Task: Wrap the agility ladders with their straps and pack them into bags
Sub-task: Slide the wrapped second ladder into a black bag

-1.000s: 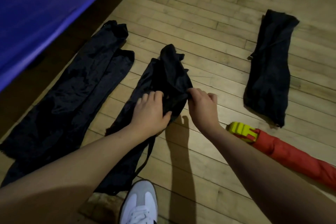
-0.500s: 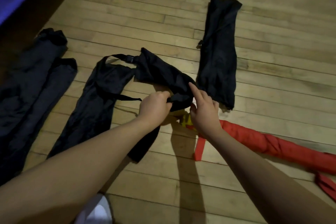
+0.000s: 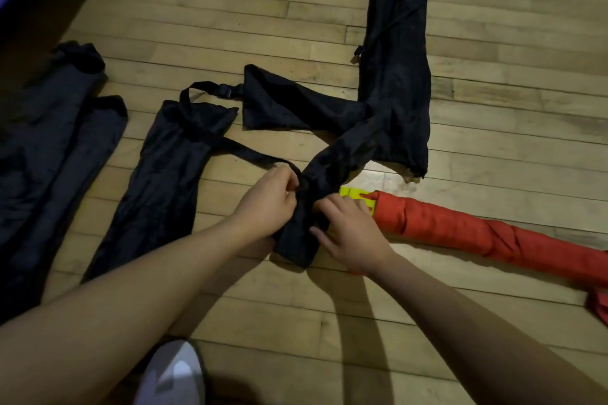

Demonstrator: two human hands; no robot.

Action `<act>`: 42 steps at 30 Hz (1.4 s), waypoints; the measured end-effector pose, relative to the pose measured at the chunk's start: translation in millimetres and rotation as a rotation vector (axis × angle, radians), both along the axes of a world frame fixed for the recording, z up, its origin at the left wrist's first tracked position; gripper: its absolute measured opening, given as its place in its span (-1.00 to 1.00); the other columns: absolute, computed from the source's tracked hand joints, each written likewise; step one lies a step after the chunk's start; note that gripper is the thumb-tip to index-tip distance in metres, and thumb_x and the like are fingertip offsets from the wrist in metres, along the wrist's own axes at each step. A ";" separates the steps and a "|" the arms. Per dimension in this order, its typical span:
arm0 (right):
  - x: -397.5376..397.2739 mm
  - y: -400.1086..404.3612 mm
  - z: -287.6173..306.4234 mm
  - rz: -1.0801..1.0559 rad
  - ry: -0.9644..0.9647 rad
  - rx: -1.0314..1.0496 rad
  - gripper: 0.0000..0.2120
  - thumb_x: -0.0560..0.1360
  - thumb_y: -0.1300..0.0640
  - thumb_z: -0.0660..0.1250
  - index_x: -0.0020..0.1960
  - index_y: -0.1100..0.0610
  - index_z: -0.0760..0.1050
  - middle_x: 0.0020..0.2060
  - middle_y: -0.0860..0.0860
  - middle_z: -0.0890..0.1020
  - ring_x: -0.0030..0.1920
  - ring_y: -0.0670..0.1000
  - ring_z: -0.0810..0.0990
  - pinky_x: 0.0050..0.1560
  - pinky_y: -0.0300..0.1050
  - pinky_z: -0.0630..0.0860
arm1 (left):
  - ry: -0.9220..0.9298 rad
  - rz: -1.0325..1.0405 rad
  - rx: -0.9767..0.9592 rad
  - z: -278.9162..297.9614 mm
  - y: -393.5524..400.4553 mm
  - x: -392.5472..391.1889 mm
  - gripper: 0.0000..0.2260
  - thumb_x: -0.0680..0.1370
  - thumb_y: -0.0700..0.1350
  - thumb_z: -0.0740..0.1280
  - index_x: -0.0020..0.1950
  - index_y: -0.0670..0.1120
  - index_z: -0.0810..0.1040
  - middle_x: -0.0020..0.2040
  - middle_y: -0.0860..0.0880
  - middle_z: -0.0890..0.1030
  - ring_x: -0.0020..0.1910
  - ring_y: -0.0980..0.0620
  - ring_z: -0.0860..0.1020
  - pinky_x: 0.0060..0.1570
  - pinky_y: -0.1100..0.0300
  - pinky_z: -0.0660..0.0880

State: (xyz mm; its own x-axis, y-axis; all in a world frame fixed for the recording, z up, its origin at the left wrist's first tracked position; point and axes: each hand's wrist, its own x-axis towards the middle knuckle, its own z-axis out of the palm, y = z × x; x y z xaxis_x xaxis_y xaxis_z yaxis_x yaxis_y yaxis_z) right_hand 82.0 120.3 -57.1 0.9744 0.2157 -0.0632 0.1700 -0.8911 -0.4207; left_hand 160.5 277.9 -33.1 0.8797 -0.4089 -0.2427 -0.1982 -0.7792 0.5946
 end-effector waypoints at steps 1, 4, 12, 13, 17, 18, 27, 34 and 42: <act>-2.8 5.9 -0.7 0.028 0.045 -0.046 -0.59 0.50 -0.12 0.31 0.24 0.09 0.41 0.12 0.03 0.49 0.14 0.11 0.45 0.13 0.01 0.28 | -0.004 -0.031 0.033 -3.1 6.3 -5.6 -0.90 0.57 -0.21 0.26 0.04 -0.03 0.42 0.03 0.02 0.47 -0.01 0.04 0.50 -0.02 0.16 0.46; -7.2 21.7 -6.4 0.052 0.188 -0.201 -0.32 0.42 -0.29 0.33 0.36 0.09 0.29 0.30 0.04 0.38 0.31 0.11 0.34 0.34 0.02 0.19 | 0.074 -0.055 0.116 -9.8 20.0 -18.8 -0.83 0.58 -0.23 0.24 0.15 -0.06 0.43 0.14 0.00 0.48 0.05 0.04 0.49 0.08 0.11 0.49; -16.5 28.8 -3.9 -0.170 0.088 -0.040 -0.74 0.55 0.15 0.26 0.23 0.12 0.52 0.18 0.07 0.53 0.17 0.13 0.48 0.19 0.01 0.29 | 0.073 -0.169 0.227 -13.0 31.4 -27.8 -0.66 0.59 -0.15 0.23 0.37 -0.04 0.33 0.24 -0.03 0.50 0.10 0.00 0.51 0.03 0.07 0.52; -17.4 26.4 -1.8 -0.221 0.064 -0.004 -0.75 0.55 0.18 0.26 0.21 0.14 0.53 0.12 0.07 0.56 0.12 0.11 0.50 0.14 -0.01 0.32 | 0.052 -0.194 0.242 -12.4 31.1 -28.4 -0.65 0.59 -0.10 0.24 0.37 -0.04 0.32 0.25 -0.02 0.50 0.12 0.00 0.50 0.03 0.07 0.53; -17.6 19.5 8.1 -0.445 0.031 0.134 -0.88 0.53 0.25 0.26 0.03 0.21 0.53 -0.08 0.11 0.58 -0.09 0.15 0.54 -0.09 -0.01 0.42 | -0.085 -0.287 0.362 -10.4 24.0 -34.0 -0.48 0.53 0.24 0.25 0.37 -0.03 0.32 0.24 0.01 0.50 0.18 0.03 0.49 0.02 0.12 0.52; -16.6 18.9 11.0 -0.493 0.032 0.171 -0.94 0.52 0.25 0.27 -0.04 0.20 0.50 -0.13 0.11 0.56 -0.14 0.15 0.53 -0.15 0.00 0.42 | -0.113 -0.302 0.401 -9.9 21.3 -34.7 -0.44 0.51 0.30 0.23 0.37 -0.03 0.33 0.24 0.00 0.51 0.18 0.03 0.49 0.00 0.13 0.51; -27.2 8.8 25.2 -0.781 0.083 0.422 -0.69 0.51 0.36 0.18 0.21 0.16 0.44 0.08 0.11 0.52 0.01 0.10 0.53 -0.08 0.00 0.48 | -0.086 -0.200 0.259 -1.0 5.5 -34.7 -0.85 0.60 -0.04 0.26 0.11 -0.04 0.53 0.04 0.00 0.56 -0.01 0.00 0.53 -0.12 0.15 0.47; -43.2 -14.3 19.4 -0.222 -0.075 -0.164 -0.55 0.23 0.31 0.47 0.10 0.08 0.58 -0.04 0.07 0.56 -0.10 0.16 0.54 -0.14 -0.01 0.38 | -0.010 -0.249 0.042 12.5 1.2 -39.4 -0.68 0.50 0.00 0.41 -0.24 0.01 0.26 -0.27 0.03 0.44 -0.24 0.00 0.44 -0.23 0.08 0.41; -50.3 -11.8 30.5 -0.626 0.158 0.273 -0.90 0.43 0.32 0.17 -0.14 0.19 0.45 -0.24 0.07 0.57 -0.21 0.17 0.53 -0.22 0.03 0.44 | 0.064 -0.286 -0.017 13.2 1.2 -51.8 -0.65 0.54 0.00 0.36 -0.32 -0.01 0.25 -0.36 0.04 0.39 -0.35 0.07 0.37 -0.29 0.15 0.36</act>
State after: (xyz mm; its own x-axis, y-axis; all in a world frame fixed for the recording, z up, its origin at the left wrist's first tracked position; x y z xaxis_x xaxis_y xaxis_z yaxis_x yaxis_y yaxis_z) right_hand 31.7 108.5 -26.6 0.9041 -0.3549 -0.2382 -0.4227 -0.6604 -0.6206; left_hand 108.8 279.2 -19.9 0.7113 -0.6425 -0.2851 -0.3698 -0.6870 0.6255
